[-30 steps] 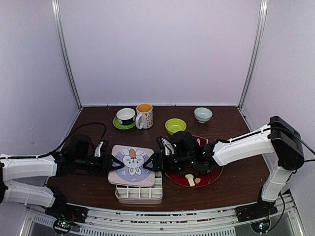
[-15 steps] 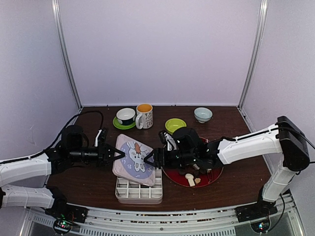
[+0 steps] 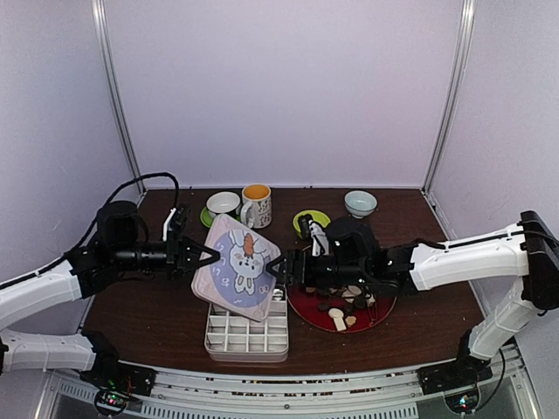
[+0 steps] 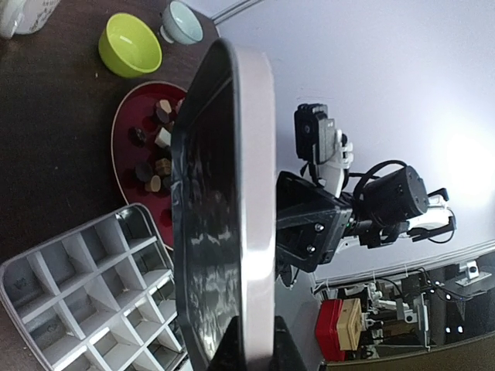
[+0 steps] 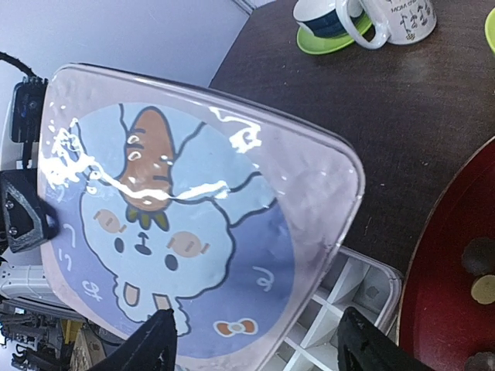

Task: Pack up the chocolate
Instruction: Pick up the box lid from the packing box.

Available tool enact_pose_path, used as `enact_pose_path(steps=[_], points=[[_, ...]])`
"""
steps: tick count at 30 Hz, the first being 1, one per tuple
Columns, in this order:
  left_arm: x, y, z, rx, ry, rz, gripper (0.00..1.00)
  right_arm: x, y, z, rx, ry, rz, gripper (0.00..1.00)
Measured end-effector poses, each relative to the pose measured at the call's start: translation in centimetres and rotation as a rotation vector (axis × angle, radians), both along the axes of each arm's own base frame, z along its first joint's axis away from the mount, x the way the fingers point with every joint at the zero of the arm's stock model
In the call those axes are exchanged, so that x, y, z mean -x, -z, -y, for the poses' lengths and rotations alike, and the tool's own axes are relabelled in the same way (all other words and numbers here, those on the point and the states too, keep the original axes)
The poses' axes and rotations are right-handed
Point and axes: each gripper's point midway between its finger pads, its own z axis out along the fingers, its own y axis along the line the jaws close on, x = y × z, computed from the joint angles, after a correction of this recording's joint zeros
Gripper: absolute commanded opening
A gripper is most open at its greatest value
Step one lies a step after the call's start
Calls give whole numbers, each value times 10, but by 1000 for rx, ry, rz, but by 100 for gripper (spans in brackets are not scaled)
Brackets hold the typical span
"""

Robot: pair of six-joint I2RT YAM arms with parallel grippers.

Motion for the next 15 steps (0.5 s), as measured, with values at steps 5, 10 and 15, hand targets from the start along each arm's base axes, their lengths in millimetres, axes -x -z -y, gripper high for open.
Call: enact_pose_path(steps=[5, 10, 15], points=[[-8, -49, -15, -123, -64, 139, 5, -6, -21, 15, -8, 45, 76, 72], [-19, -93, -59, -354, -228, 291, 6, -11, -38, 26, -9, 75, 141, 72], [-24, -85, -110, -637, -367, 334, 2, -14, -35, 33, 45, 77, 186, 72]])
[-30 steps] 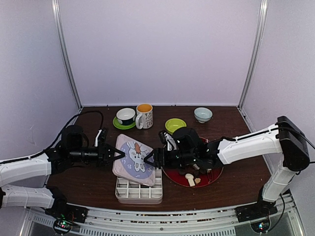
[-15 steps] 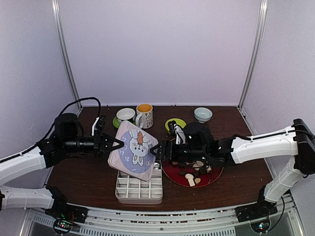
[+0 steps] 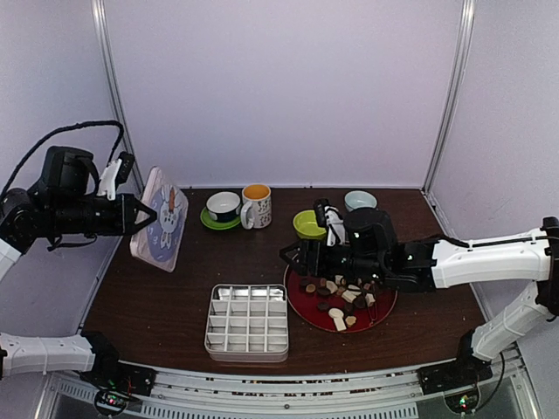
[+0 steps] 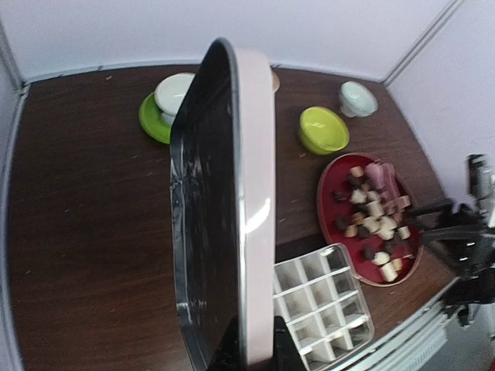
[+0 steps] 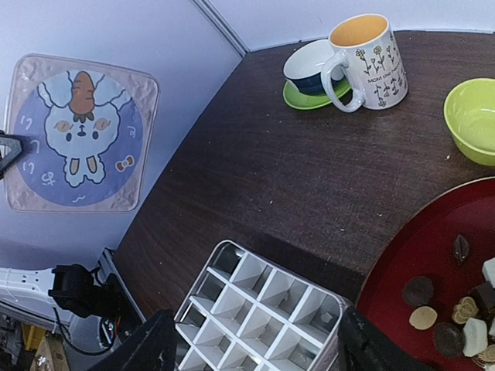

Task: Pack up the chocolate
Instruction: Pick up the box lid from the packing box, then place the box lid at the corner of the board.

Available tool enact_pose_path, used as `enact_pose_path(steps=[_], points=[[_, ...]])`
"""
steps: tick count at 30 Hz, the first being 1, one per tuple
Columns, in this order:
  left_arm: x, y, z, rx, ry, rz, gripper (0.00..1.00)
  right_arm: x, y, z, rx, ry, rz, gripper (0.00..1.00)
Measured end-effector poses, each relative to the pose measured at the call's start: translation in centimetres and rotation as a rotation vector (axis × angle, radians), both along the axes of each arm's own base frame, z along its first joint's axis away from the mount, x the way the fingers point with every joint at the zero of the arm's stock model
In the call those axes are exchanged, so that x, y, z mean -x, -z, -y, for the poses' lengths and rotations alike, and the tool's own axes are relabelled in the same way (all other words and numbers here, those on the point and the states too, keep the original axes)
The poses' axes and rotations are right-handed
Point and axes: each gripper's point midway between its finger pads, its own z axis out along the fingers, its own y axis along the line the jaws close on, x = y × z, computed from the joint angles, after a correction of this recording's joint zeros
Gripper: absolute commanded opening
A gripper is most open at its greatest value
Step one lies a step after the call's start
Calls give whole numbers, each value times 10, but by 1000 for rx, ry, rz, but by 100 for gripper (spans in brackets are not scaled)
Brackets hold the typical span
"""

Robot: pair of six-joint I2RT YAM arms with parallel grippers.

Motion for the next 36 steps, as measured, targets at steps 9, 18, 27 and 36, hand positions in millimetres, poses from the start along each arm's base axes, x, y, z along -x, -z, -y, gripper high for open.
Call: enact_pose_path(steps=[9, 18, 27, 36], points=[[-16, 96, -55, -496, -182, -214, 5, -2, -25, 31, 64, 51, 150, 73], [-21, 153, -50, -676, -190, -305, 8, -5, -33, 54, 108, 106, 214, 74], [-28, 212, -11, -711, -183, -368, 20, -1, -31, 74, 117, 144, 229, 76], [-25, 249, 5, -652, -174, -412, 44, 0, -36, 89, 132, 178, 253, 77]])
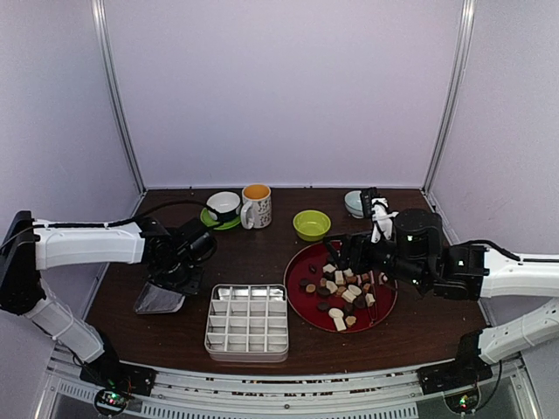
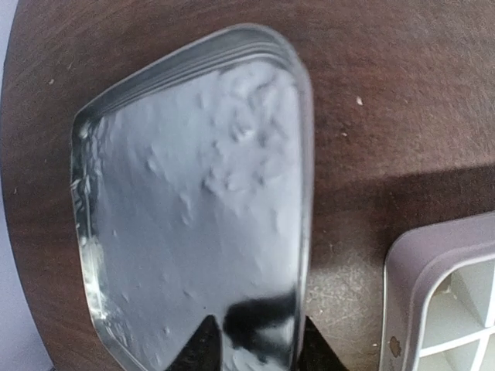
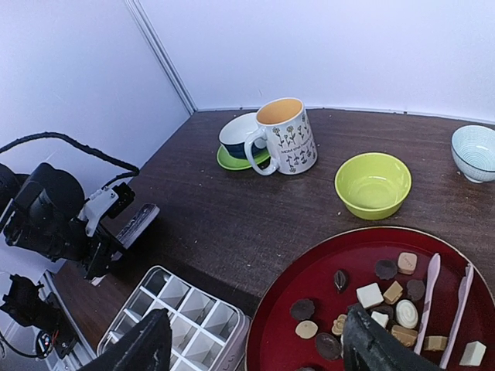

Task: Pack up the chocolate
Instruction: Place the box lid at the corner of the board.

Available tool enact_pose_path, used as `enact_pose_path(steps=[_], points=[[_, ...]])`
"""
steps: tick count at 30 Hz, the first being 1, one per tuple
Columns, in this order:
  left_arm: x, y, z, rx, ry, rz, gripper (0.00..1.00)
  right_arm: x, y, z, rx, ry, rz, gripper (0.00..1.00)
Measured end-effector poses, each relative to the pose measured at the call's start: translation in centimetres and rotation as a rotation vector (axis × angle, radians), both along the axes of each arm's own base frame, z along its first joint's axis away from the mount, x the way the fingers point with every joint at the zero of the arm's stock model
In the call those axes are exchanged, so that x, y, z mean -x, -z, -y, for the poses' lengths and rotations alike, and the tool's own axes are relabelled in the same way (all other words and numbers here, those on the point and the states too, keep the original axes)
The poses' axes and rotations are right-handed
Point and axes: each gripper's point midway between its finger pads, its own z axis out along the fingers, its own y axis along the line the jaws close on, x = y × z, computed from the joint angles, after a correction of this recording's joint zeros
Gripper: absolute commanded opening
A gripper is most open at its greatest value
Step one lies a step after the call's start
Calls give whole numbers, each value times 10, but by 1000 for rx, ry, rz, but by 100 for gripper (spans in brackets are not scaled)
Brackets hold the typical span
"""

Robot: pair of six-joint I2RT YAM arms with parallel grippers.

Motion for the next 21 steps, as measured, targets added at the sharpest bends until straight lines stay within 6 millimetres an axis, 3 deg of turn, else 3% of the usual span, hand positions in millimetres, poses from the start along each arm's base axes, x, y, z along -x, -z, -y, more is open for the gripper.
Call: enact_pose_path(steps=[6, 10, 15, 18, 21], points=[[4, 14, 8, 61, -5, -17, 62, 0, -2, 7, 6, 21, 8, 77], [6, 8, 10, 98, -6, -8, 66, 0, 3, 9, 16, 25, 3, 78], [4, -10, 12, 149, -5, 42, 79, 0, 4, 10, 20, 30, 3, 79], [3, -33, 13, 214, 0, 111, 95, -2, 8, 14, 39, 52, -3, 80], [2, -60, 11, 278, 5, 192, 98, -3, 14, 18, 67, 68, -11, 82]])
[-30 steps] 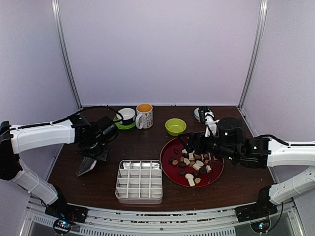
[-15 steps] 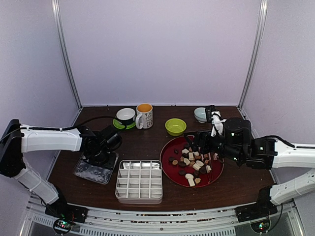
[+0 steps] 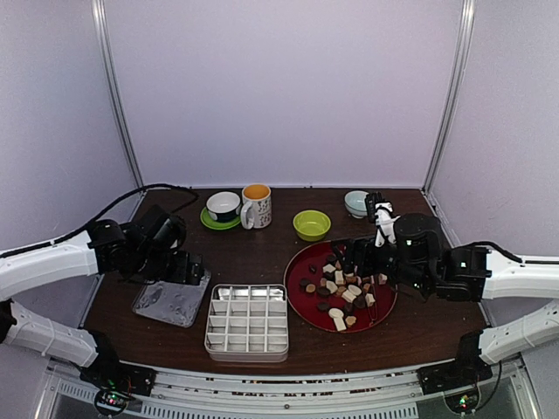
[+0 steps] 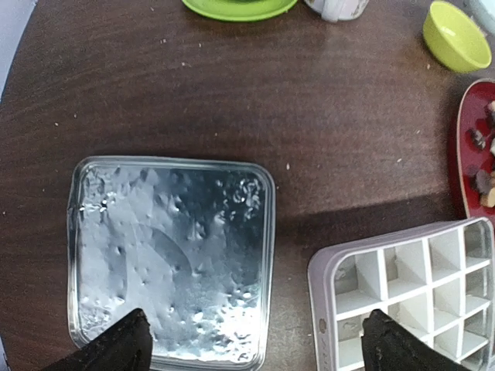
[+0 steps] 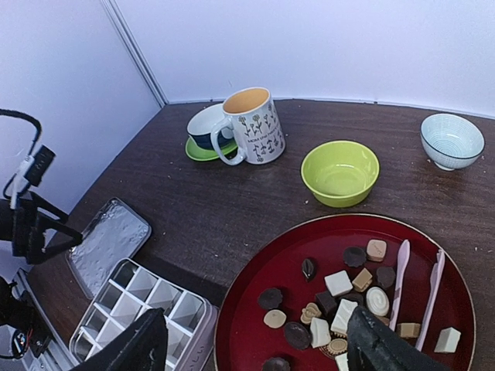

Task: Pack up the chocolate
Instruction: Place the box lid at the corner of the board.

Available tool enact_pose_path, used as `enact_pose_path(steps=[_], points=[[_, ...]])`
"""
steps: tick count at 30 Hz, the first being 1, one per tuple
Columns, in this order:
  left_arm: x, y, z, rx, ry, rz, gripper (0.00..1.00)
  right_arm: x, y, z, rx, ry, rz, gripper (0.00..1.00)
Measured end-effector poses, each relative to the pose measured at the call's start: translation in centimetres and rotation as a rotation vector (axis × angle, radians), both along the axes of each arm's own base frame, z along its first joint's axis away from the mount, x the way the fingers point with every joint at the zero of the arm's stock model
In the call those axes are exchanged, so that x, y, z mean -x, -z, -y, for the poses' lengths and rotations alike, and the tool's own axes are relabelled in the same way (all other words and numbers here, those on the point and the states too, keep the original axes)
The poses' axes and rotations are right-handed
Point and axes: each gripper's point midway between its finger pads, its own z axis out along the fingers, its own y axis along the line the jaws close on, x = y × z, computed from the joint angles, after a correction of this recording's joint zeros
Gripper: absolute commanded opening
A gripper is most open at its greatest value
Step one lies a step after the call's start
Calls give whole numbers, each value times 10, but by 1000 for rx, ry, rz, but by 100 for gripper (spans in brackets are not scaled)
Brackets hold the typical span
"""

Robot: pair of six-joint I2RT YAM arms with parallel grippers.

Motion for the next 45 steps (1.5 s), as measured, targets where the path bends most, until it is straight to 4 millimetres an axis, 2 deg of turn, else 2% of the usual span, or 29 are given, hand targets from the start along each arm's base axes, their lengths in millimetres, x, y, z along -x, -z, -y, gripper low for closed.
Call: enact_pose_path(steps=[4, 7, 9, 11, 17, 21, 27, 32, 36, 39, 45], points=[[-3, -25, -4, 44, 3, 82, 98, -1, 3, 4, 30, 14, -5, 87], [-5, -33, -11, 50, -5, 110, 98, -2, 1, 9, 58, 34, -10, 92], [-9, -39, -18, 54, -19, 128, 98, -7, -2, 16, 93, 72, -19, 94], [-18, -46, -35, 74, -63, 163, 98, -8, 0, 19, 103, 81, -26, 95], [-38, -48, -99, 116, -227, 250, 98, -14, 32, 35, 194, 137, -127, 92], [-52, -55, -111, 108, -227, 327, 98, -13, 58, 49, 252, 162, -220, 91], [-69, -62, -125, 20, -209, 495, 98, -3, 81, 60, 269, 151, -295, 90], [-77, -58, -147, -115, -232, 641, 98, 6, 87, 63, 249, 132, -324, 90], [-80, -45, -180, -218, -298, 688, 98, 9, 89, 65, 237, 124, -332, 90], [-88, -46, -203, -265, -357, 718, 98, 11, 93, 65, 241, 120, -341, 90], [-105, -40, -218, -289, -377, 762, 98, 13, 95, 65, 242, 113, -349, 90]])
